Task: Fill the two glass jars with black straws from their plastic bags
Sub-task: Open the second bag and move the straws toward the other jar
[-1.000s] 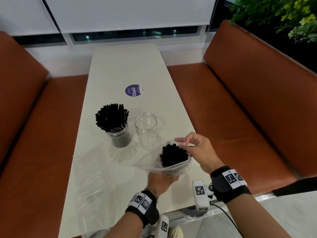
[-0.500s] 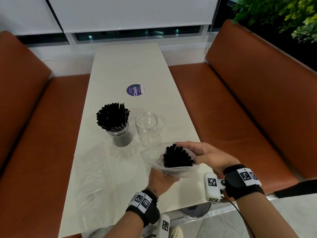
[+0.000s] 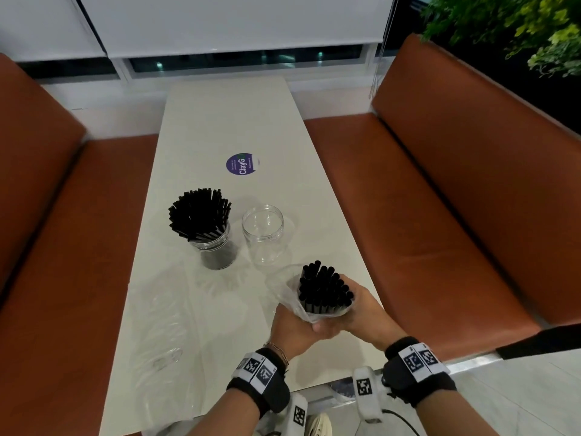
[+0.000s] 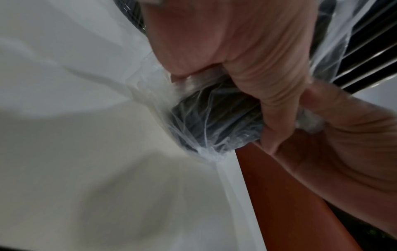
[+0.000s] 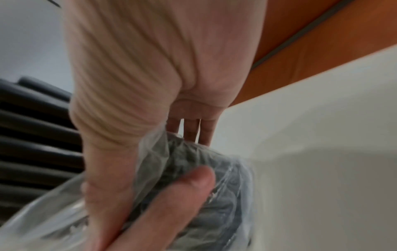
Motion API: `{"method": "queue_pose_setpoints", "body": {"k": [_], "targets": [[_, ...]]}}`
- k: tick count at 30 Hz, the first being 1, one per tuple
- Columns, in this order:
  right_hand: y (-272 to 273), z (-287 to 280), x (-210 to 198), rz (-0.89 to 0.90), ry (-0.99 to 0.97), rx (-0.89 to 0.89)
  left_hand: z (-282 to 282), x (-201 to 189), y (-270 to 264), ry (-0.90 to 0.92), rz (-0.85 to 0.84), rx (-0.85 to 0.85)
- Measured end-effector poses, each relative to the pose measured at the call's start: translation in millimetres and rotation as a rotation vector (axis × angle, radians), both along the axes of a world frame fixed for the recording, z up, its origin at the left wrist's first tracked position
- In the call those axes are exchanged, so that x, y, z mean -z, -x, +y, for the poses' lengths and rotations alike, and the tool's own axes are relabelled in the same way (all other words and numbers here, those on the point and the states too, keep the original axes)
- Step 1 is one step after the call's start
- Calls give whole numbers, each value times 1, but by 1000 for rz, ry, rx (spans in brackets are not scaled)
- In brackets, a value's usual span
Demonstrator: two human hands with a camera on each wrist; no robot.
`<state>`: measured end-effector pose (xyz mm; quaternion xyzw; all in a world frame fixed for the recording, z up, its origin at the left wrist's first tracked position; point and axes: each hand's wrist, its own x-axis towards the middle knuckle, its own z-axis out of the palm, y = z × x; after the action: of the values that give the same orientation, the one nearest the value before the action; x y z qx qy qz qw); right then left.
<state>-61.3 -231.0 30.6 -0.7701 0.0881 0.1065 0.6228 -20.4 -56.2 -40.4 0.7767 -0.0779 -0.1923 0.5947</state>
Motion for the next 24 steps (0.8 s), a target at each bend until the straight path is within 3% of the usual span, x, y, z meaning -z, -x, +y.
{"method": "queue_pose_setpoints", "body": {"k": [2,5,7,13,20,24], "targets": [[-1,2,5,37,-48,-21,-3,-4,5,53,-69,19],[-4,12,5,69,-111,-73,-12,-4,6,68,-118,-88],[-5,21,5,69,-137,-53,-14,-4,4,10,-114,-144],[-8,31,6,75,-150,-23,-8,-13,-3,-128,-45,-106],[-43,-6,-31,234,-12,-422,54,-67,0,37,166,-217],[-103,7,-46,63,262,-157,110,-79,5,-100,200,-260]]}}
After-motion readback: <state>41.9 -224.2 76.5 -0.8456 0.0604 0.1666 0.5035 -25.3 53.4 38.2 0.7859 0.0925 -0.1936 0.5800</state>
